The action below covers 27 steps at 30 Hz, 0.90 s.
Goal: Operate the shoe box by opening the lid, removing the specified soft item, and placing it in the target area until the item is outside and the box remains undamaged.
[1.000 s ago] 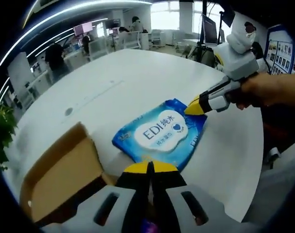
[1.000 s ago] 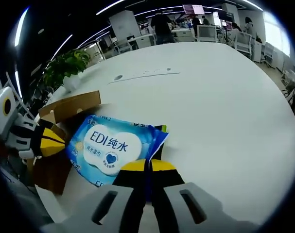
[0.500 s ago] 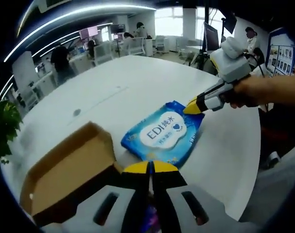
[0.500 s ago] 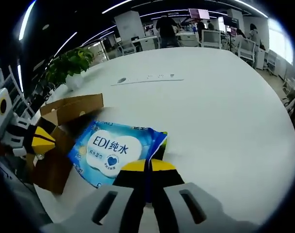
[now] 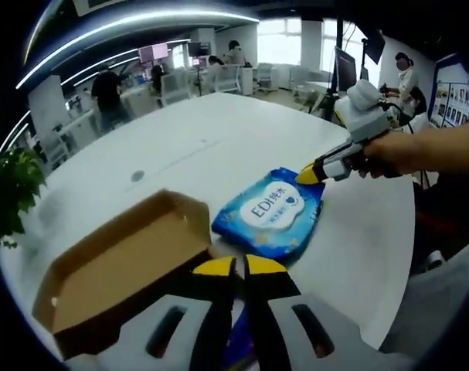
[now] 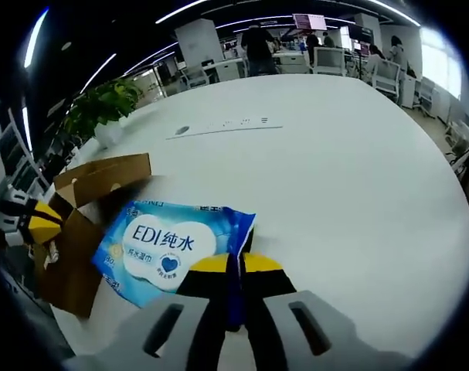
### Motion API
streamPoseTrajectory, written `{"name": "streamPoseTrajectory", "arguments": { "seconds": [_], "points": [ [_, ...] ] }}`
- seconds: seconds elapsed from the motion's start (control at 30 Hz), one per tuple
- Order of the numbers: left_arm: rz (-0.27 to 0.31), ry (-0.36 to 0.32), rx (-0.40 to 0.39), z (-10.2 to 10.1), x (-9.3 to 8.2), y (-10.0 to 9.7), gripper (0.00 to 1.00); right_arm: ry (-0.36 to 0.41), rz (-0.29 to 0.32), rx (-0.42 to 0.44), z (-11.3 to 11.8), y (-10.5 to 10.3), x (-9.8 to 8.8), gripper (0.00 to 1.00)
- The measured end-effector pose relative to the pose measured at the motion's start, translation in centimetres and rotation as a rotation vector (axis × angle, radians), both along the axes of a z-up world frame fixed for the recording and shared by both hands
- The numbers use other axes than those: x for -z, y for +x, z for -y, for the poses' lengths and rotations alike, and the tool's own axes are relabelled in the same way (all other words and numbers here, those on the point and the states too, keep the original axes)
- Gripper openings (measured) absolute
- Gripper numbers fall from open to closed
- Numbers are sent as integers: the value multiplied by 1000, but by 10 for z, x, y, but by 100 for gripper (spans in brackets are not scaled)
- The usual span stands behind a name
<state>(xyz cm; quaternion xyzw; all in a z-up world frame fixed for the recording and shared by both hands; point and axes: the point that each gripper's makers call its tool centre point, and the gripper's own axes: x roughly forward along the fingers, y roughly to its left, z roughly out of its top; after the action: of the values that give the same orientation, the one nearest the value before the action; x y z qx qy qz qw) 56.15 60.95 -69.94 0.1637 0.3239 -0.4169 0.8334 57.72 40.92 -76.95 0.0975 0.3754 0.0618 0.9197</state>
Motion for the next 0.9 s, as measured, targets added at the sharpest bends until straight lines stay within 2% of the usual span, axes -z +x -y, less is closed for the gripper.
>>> {"name": "streamPoseTrajectory", "arguments": {
  "seconds": [0.07, 0.4, 0.9],
  "points": [
    [1, 0, -5, -3, -1, 0, 3, 17, -3, 14, 0, -1, 0, 5],
    [0, -7, -49, -29, -2, 3, 7, 8, -15, 7, -2, -10, -1, 9],
    [3, 1, -131, -83, -2, 4, 10, 10, -29, 0, -9, -28, -2, 10]
  ]
}}
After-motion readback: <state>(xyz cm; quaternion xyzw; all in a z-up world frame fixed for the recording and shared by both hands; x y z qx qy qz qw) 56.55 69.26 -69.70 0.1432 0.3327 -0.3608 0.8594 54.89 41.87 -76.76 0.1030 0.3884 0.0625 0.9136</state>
